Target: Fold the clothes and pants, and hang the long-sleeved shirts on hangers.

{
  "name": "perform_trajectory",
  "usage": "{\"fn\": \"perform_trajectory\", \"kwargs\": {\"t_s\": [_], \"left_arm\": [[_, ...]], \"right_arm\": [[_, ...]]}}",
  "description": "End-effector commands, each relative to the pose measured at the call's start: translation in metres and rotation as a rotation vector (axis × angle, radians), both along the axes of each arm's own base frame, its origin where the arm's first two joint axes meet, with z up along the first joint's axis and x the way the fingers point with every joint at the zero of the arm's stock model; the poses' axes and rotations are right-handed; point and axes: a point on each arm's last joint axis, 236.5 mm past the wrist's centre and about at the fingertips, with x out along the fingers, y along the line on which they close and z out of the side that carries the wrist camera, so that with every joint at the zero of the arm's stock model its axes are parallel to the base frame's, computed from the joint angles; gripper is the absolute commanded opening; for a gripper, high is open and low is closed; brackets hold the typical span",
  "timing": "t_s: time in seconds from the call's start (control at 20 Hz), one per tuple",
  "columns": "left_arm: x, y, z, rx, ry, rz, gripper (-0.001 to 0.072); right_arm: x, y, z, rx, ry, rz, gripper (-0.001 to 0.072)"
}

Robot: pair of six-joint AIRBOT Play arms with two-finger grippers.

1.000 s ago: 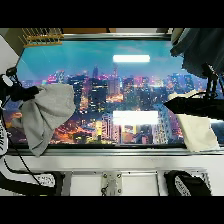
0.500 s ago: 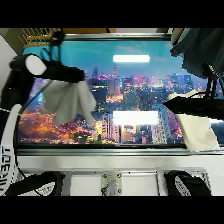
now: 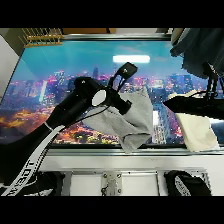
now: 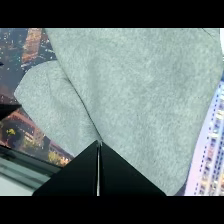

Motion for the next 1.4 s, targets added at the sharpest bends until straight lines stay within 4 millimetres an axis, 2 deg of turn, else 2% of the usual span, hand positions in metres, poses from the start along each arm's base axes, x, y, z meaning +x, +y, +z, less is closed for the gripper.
{"fn": "perform_trajectory", "kwargs": {"t_s": [0.0, 0.1, 0.2, 0.3, 0.4, 0.55, 0.65, 0.75, 0.9, 1.1, 1.15, 1.2, 1.25, 1.35], "left_arm": [[0.062, 0.069, 0.003, 0.036, -0.066, 0.252, 0.0673], [0.107, 0.128, -0.005, -0.014, -0.04, 0.449, 0.0673], [0.138, 0.167, -0.033, -0.151, 0.077, 0.606, 0.0673], [0.159, 0.184, -0.068, -0.302, 0.216, 0.72, 0.0673], [0.177, 0.192, -0.102, -0.426, 0.327, 0.797, 0.0673], [0.186, 0.184, -0.148, -0.52, 0.443, 0.839, 0.0673], [0.182, 0.173, -0.176, -0.507, 0.498, 0.843, 0.0673], [0.177, 0.159, -0.195, -0.492, 0.527, 0.834, 0.0673], [0.175, 0.137, -0.205, -0.482, 0.516, 0.81, 0.0673], [0.183, 0.112, -0.2, -0.502, 0.442, 0.783, 0.067], [0.185, 0.109, -0.198, -0.509, 0.433, 0.787, 0.0519], [0.185, 0.107, -0.196, -0.511, 0.43, 0.783, 0.0161], [0.185, 0.109, -0.191, -0.513, 0.427, 0.782, 0.0009], [0.19, 0.13, -0.168, -0.51, 0.391, 0.781, 0.0007]], "right_arm": [[0.0, 0.0, 0.0, 0.001, 0.001, -0.001, 0.0024], [0.0, 0.0, 0.0, 0.002, 0.001, -0.001, 0.0024], [0.0, 0.0, 0.0, 0.002, 0.003, 0.0, 0.0023], [-0.001, 0.001, -0.001, 0.002, 0.007, 0.004, 0.0023], [-0.002, 0.001, -0.001, 0.002, 0.01, 0.005, 0.0023], [-0.002, 0.001, -0.001, 0.002, 0.01, 0.005, 0.0023], [-0.002, 0.001, -0.001, 0.002, 0.01, 0.005, 0.0023], [-0.002, 0.001, -0.001, 0.002, 0.01, 0.005, 0.0023], [-0.002, 0.001, -0.002, 0.002, 0.01, 0.005, 0.0023], [0.0, 0.001, -0.005, 0.003, 0.023, 0.005, 0.0023], [0.001, 0.0, -0.007, 0.004, 0.03, 0.004, 0.0023], [0.004, -0.001, -0.01, 0.004, 0.035, 0.0, 0.0023], [0.011, -0.004, -0.013, 0.0, 0.034, -0.016, 0.0022], [0.031, -0.023, -0.029, -0.03, 0.051, -0.093, 0.0023]]}}
